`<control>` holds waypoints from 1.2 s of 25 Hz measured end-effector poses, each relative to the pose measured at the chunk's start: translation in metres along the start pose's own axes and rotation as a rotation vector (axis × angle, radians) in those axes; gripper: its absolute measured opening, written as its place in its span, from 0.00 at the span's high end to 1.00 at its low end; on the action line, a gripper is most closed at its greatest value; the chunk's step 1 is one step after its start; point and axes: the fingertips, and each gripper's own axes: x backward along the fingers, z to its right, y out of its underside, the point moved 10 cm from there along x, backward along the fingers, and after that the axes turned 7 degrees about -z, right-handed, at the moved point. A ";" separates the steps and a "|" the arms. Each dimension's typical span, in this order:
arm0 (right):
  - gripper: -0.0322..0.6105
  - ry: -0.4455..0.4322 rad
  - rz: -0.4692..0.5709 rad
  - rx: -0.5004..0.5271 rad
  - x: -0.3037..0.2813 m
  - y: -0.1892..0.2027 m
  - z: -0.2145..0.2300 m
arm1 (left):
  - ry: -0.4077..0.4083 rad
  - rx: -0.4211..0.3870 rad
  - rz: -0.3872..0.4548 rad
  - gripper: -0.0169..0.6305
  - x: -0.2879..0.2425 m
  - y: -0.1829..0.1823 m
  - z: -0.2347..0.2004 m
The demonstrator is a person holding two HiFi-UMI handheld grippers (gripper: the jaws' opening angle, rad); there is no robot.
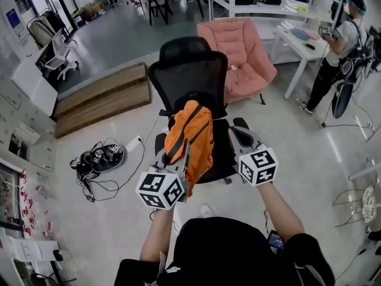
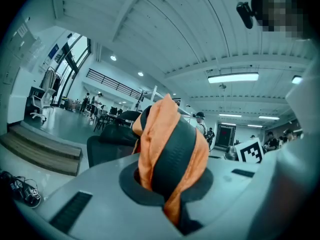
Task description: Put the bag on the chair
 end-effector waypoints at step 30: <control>0.95 0.005 -0.064 -0.034 -0.121 -0.021 0.042 | 0.049 0.019 -0.058 0.94 -0.087 -0.026 -0.088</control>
